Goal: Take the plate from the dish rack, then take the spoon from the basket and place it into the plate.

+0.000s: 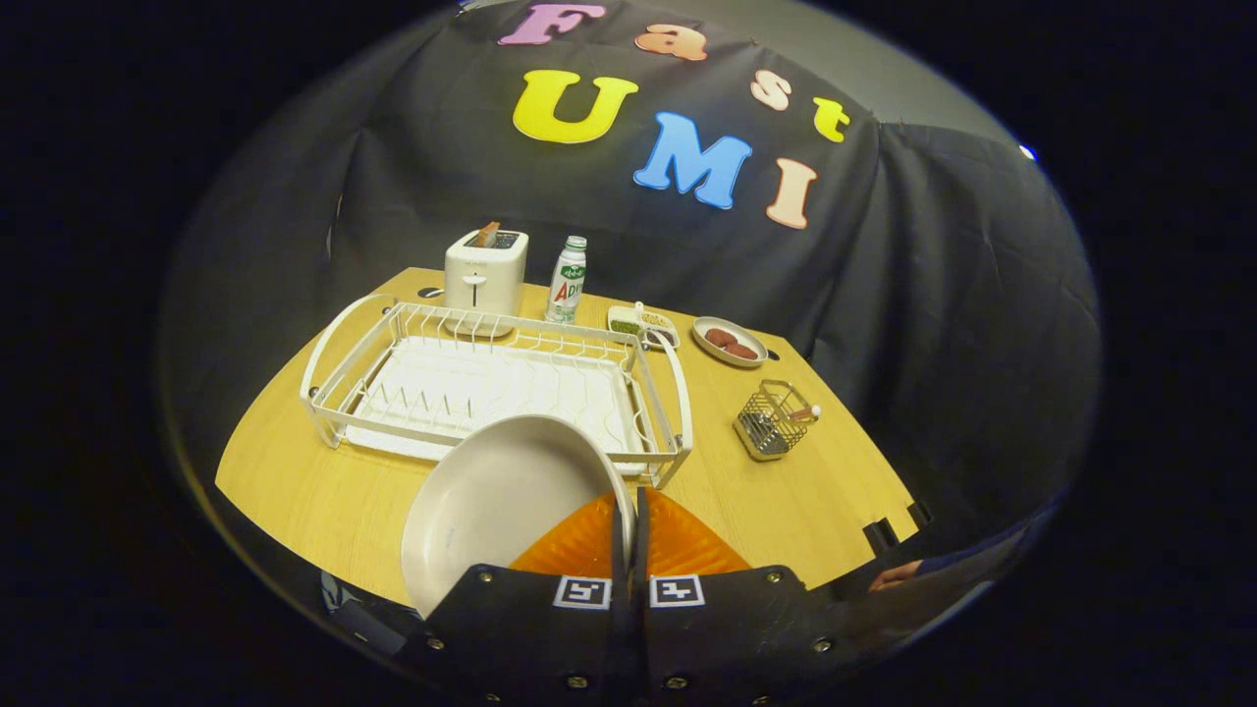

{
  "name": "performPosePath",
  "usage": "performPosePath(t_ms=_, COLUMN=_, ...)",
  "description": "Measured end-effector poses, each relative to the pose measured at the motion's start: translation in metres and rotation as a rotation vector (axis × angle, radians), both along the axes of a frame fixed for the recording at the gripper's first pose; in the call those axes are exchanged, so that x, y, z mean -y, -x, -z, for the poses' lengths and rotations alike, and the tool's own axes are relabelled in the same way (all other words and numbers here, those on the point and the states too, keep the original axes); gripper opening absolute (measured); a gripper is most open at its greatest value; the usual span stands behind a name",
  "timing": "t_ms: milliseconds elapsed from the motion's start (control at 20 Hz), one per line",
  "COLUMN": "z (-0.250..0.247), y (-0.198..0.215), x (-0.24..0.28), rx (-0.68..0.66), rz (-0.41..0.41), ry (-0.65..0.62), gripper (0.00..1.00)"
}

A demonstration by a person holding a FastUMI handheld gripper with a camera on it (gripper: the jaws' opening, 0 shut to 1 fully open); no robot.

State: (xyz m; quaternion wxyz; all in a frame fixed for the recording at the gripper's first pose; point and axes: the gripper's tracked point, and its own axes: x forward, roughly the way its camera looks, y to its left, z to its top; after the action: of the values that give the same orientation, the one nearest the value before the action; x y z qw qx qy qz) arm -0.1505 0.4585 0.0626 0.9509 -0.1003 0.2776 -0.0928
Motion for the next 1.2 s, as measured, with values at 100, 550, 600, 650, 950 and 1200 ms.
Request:
performPosePath(t_ms=100, z=0.015, y=0.0, x=0.0, rx=-0.022, rz=0.012, ry=-0.033, gripper=0.0)
performPosePath(t_ms=550, z=0.074, y=0.001, x=0.0, rx=-0.103, rz=0.111, ry=-0.253, gripper=0.01)
performPosePath(t_ms=600, z=0.082, y=-0.004, x=0.002, rx=-0.109, rz=0.125, ry=-0.273, gripper=0.0)
performPosePath(t_ms=650, z=0.087, y=-0.007, x=0.004, rx=-0.113, rz=0.137, ry=-0.288, gripper=0.01)
performPosePath(t_ms=950, z=0.112, y=-0.019, x=-0.007, rx=-0.107, rz=0.132, ry=-0.418, gripper=0.0)
performPosePath(t_ms=1200, z=0.108, y=-0.022, x=-0.011, rx=-0.073, rz=0.117, ry=-0.438, gripper=0.09)
